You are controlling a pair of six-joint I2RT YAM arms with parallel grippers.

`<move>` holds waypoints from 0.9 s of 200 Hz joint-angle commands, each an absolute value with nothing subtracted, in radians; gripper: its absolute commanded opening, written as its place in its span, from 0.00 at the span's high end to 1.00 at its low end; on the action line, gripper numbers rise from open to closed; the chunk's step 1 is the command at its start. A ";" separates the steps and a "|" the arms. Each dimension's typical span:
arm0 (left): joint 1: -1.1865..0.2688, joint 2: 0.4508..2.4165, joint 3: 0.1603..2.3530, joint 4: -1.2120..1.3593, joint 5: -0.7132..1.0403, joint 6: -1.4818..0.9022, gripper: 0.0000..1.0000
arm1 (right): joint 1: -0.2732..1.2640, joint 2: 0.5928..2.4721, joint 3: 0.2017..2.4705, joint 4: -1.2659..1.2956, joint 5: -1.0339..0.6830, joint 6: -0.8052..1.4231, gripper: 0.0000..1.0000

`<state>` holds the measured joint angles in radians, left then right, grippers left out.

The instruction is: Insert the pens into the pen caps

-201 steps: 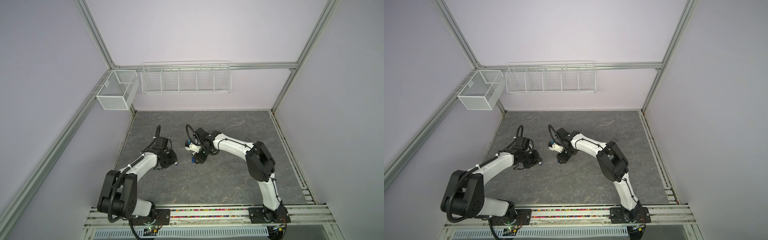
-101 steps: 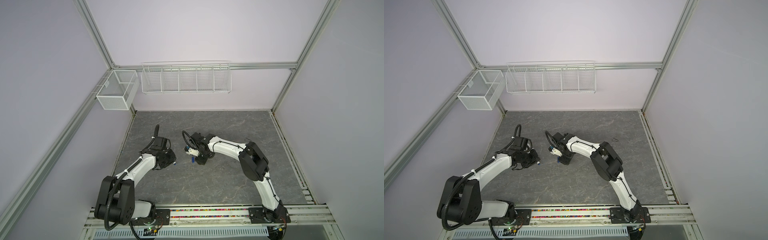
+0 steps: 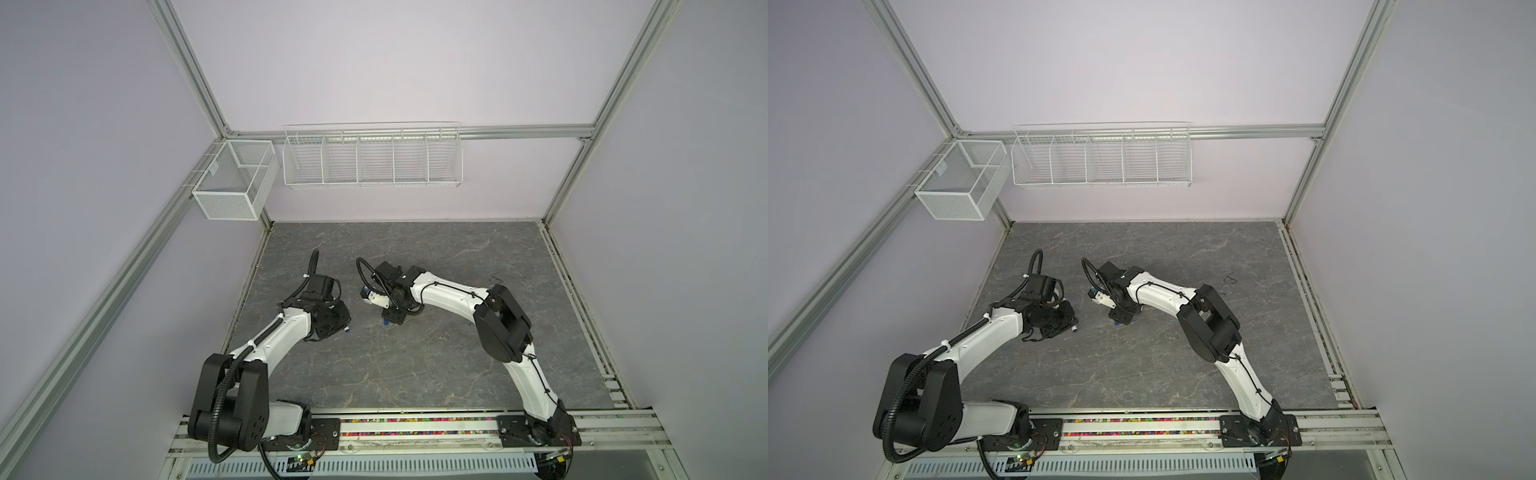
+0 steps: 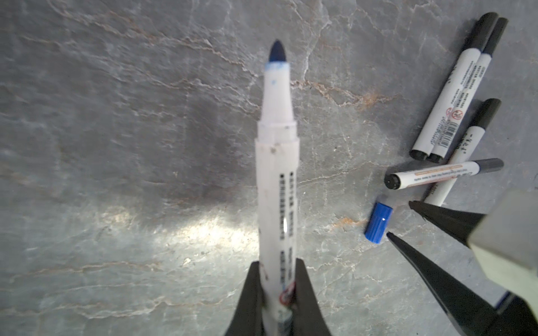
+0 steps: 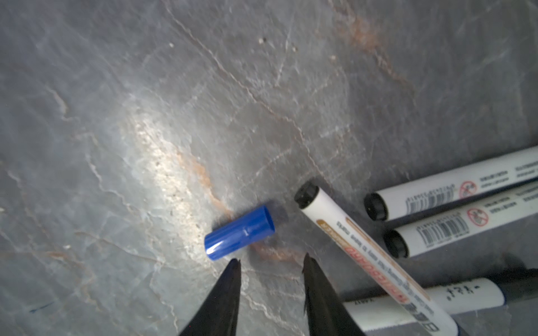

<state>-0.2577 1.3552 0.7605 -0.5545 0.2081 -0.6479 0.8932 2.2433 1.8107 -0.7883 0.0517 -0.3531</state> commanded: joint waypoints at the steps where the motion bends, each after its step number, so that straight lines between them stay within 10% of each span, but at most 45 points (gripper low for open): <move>1: -0.251 1.335 0.762 -0.578 0.178 -0.627 1.00 | 0.921 2.270 1.833 -0.801 0.013 -0.392 0.59; 180: -0.249 1.321 0.750 -0.580 0.158 -0.615 1.00 | 0.937 2.275 1.819 -0.787 0.173 -0.364 0.58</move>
